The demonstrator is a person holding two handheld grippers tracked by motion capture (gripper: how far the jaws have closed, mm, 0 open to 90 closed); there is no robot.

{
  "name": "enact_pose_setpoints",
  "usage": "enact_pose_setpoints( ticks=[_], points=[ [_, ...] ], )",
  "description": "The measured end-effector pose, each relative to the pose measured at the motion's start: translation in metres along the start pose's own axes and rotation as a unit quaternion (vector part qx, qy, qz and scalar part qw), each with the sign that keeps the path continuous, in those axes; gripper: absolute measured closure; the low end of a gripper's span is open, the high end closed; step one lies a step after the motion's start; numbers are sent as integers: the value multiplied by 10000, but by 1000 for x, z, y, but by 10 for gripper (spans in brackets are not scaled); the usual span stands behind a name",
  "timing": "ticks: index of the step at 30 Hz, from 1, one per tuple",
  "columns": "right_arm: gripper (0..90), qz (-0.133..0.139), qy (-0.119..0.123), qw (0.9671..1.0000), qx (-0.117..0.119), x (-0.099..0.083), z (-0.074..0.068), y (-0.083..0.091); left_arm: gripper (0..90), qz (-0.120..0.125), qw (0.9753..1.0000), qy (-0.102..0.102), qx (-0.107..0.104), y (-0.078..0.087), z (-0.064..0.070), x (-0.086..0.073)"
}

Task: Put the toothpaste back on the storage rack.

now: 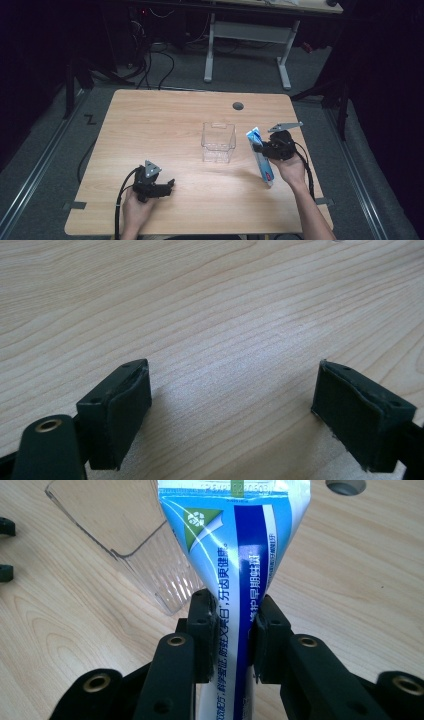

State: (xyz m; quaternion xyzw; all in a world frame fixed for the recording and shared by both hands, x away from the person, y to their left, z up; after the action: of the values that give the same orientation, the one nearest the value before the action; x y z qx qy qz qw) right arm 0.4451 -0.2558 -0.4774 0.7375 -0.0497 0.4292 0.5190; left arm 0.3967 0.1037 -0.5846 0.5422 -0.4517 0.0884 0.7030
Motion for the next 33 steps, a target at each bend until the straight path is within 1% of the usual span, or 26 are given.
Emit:
enact_pose_setpoints(
  ticks=[2,5,9,12,15,17,22,24,29,33],
  points=[
    [741,55,-12,10000,-57,2,-1,3,159,0,10000,0,0,0,0,0],
    [741,190,1,9998,-68,6,-2,8,159,-1,10000,-3,1,0,0,0],
    [740,280,58,9996,-74,11,-6,14,159,-8,10000,-5,-4,0,0,0],
    [740,357,24,9994,-8,14,-8,17,159,-1,10000,-4,2,0,0,0],
    [739,438,45,9990,30,16,-10,19,159,-7,10000,-4,-3,0,0,0],
    [739,443,62,9990,33,17,-12,20,159,-7,10000,-5,-3,0,0,0],
    [739,576,126,9982,111,23,-17,24,159,-8,10000,-6,-3,0,0,0],
    [739,641,114,9978,136,25,-20,27,159,-2,10000,-5,2,0,0,0],
    [740,798,207,9964,216,32,-27,33,159,-8,10000,-6,-2,0,0,0],
    [740,848,269,9957,255,36,-31,35,159,-9,10000,-7,-3,0,0,0]
  ],
)
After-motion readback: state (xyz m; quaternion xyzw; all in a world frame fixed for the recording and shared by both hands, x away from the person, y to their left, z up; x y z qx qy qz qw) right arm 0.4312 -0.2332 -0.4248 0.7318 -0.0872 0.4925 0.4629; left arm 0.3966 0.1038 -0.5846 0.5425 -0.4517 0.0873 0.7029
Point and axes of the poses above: each handheld gripper's, and its own axes: y roughly backward along the jaws, x roughly out of its top, z roughly to its right, the point moved 7 cm from there along -y, roughly forward along the jaws, and after that the axes turned 1 degree about x, right-handed, at the moved point
